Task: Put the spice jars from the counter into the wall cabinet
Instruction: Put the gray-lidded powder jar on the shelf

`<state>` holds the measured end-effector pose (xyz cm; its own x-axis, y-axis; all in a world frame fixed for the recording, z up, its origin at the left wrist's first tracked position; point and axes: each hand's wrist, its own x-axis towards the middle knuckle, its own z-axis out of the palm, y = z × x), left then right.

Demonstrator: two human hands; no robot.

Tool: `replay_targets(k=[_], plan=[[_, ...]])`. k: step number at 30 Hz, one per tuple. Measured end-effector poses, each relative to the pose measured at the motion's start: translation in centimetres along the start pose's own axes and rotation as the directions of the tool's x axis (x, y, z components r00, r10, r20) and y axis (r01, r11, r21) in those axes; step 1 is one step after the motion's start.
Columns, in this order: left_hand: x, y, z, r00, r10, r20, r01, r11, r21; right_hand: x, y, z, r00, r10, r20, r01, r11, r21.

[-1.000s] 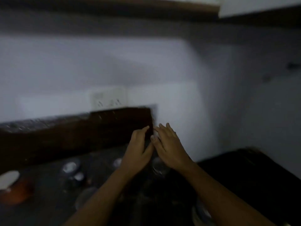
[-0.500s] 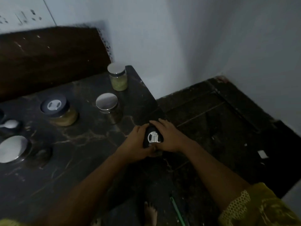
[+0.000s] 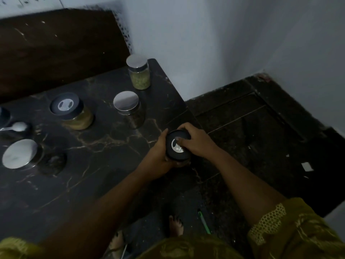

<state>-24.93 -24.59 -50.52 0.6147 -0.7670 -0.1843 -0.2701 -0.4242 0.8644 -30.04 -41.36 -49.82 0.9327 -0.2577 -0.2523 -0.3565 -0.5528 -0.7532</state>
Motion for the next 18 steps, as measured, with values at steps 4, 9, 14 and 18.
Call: replay_targets(k=[4, 9, 14, 18], plan=[[-1.0, 1.3, -1.9, 0.999, -0.029, -0.035, 0.024, 0.99, -0.139, 0.0, -1.9, -0.1, 0.997, 0.049, -0.06, -0.049, 0.999, 0.001], [-3.1, 4.6, -7.2, 0.972, 0.04, -0.233, -0.14, 0.891, -0.431, -1.6, -7.9, -1.7, 0.993, 0.023, -0.116, 0.032, 0.891, 0.453], [-5.4, 7.5, -13.1, 0.899, -0.021, -0.437, -0.26, 0.778, -0.571, -3.5, -13.9, -1.6, 0.971, -0.223, -0.088, 0.224, 0.716, 0.662], [-7.3, 9.4, -15.9, 0.813, -0.034, -0.581, -0.336, 0.788, -0.516, -4.2, -18.6, 0.3, 0.927, -0.371, -0.054, 0.262, 0.54, 0.8]])
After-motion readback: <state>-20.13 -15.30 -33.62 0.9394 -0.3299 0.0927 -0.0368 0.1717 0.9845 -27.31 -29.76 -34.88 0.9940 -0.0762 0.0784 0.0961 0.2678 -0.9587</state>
